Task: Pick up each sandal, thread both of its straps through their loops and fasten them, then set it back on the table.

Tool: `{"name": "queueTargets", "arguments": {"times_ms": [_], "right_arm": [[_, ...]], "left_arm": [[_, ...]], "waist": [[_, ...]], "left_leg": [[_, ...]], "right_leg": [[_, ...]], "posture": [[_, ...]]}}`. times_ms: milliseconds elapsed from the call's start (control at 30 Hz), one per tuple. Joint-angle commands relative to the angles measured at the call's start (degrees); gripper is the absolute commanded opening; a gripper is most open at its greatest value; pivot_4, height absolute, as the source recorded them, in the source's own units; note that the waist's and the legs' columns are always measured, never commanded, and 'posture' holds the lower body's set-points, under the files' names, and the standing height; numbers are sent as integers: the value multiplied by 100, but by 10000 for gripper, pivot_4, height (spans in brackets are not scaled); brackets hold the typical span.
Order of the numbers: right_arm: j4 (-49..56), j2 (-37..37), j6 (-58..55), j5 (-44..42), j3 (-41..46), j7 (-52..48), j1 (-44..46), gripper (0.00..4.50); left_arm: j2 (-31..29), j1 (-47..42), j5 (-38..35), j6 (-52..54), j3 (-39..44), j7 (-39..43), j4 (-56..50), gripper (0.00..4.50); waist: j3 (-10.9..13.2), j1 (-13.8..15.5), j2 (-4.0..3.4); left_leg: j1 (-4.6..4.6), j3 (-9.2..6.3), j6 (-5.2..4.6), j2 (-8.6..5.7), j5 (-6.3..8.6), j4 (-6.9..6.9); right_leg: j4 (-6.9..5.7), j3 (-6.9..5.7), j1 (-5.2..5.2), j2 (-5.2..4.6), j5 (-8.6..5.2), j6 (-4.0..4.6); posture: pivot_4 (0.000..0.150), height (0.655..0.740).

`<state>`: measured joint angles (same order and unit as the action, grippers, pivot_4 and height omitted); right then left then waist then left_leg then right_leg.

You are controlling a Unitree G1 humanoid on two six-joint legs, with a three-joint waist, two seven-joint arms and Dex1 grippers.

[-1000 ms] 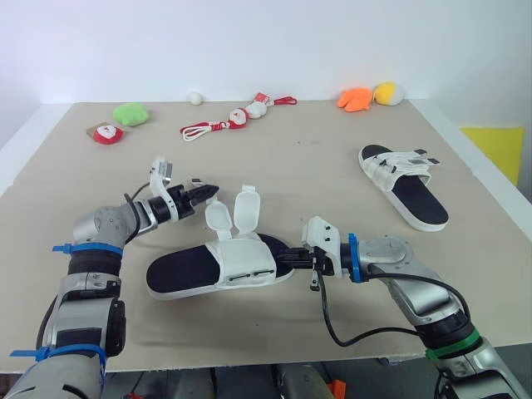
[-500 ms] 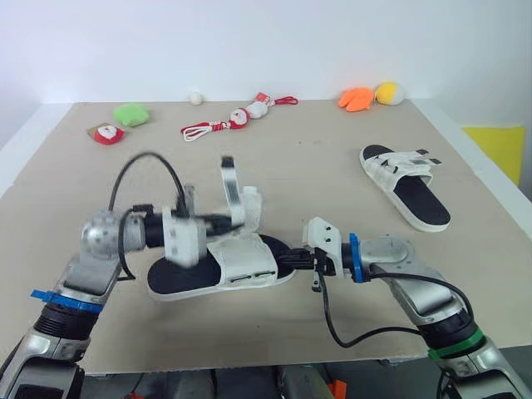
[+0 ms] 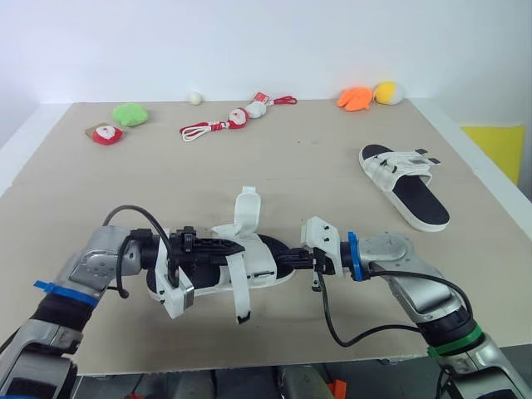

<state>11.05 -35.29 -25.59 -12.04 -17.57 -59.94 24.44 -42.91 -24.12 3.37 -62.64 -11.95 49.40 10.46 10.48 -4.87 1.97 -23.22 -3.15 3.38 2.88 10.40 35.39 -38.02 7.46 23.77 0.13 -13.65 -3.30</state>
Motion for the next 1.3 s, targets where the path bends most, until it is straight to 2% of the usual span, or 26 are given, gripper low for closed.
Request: {"name": "queueTargets", "arguments": {"times_ms": [33, 67, 133, 167, 233, 367, 467, 533, 767, 900, 1100, 1300], "right_arm": [[-48, -47, -69, 105, -182, -80, -98, 0], [-34, -48, -119, 88, -183, -76, -108, 0], [-25, -49, -216, 55, -192, -86, -121, 0], [-26, -43, -253, 48, -200, -84, -119, 0], [-18, -29, -335, 38, -220, -77, -106, 0], [-72, 14, -332, 51, -267, -108, -51, 0], [-110, 36, -299, 67, -308, -158, -37, 0], [-145, 57, -264, 84, -335, -183, -23, 0], [-238, 135, -203, 120, -378, -227, 40, 0], [-238, 136, -195, 126, -356, -241, 27, 0], [-178, 104, -222, 109, -322, -237, -15, 0], [-123, 112, -261, 102, -308, -203, -47, 0]], "left_arm": [[-379, 460, -846, 1322, -3, 82, -1059, 21830], [-487, 652, -1056, 1788, 25, 112, -1367, 27059], [-623, 868, -1246, 2386, 96, 134, -1755, 33329], [-689, 972, -1378, 2760, 133, 134, -1956, 38044], [-792, 1153, -1635, 3391, 233, 76, -2346, 43856], [-1059, 1740, -2219, 4690, 540, -106, -3255, 43856], [-1285, 2068, -3270, 6123, 1023, -336, -3835, 43856], [-1332, 2111, -3716, 6704, 1306, -439, -3990, 43856], [-1723, 2753, -5366, 8791, 2037, -178, -4332, 43856], [-2062, 3312, -6687, 10048, 2372, 136, -4662, 43856], [-2140, 3684, -7060, 10715, 2600, 357, -4770, 43856], [-1243, 3202, -7090, 10920, 1939, -390, -4805, 43856]], "waist": [[0, -6, 0], [0, -5, 0], [0, -7, 0], [0, -6, 0], [0, -1, 0], [0, -3, 0], [1, -10, 1], [4, -11, 4], [6, -75, 4], [6, -89, 7], [7, -94, 5], [3, -90, 2]], "left_leg": [[-2, 0, 0, 2, 0, -1], [-3, 0, 0, 2, 0, 0], [-2, 0, -1, 2, 1, -1], [-2, 0, -1, 3, 1, -2], [-1, -1, -1, 3, 1, -2], [2, 0, -1, 2, 1, -1], [1, 1, 2, 7, 6, -4], [-1, 1, 3, 15, 7, -5], [0, 4, 9, 23, 18, -6], [-1, 3, 12, 32, 26, -7], [-1, 4, 17, 34, 30, -7], [-1, 6, 29, 31, 37, -5]], "right_leg": [[0, 0, 1, 0, 0, -1], [0, -1, 2, 0, -1, 1], [-1, -1, 2, -1, -3, 4], [-1, -1, 2, -1, -3, 4], [-1, -2, 2, -1, -4, 5], [-1, -2, 1, -2, -4, 5], [-1, -5, 6, 0, -12, 17], [-2, -6, 12, 6, -12, 16], [-2, -12, 20, 10, -18, 25], [-2, -17, 25, 17, -23, 34], [-2, -20, 39, 18, -28, 42], [-1, -18, 37, 16, -30, 46]], "posture": [[1500, 7400], [1500, 7400], [1500, 7400], [1500, 7400], [1500, 7400], [1500, 7400], [1500, 7400], [1500, 7400], [1500, 7400], [1500, 7400], [1500, 7400], [1500, 7400]]}}
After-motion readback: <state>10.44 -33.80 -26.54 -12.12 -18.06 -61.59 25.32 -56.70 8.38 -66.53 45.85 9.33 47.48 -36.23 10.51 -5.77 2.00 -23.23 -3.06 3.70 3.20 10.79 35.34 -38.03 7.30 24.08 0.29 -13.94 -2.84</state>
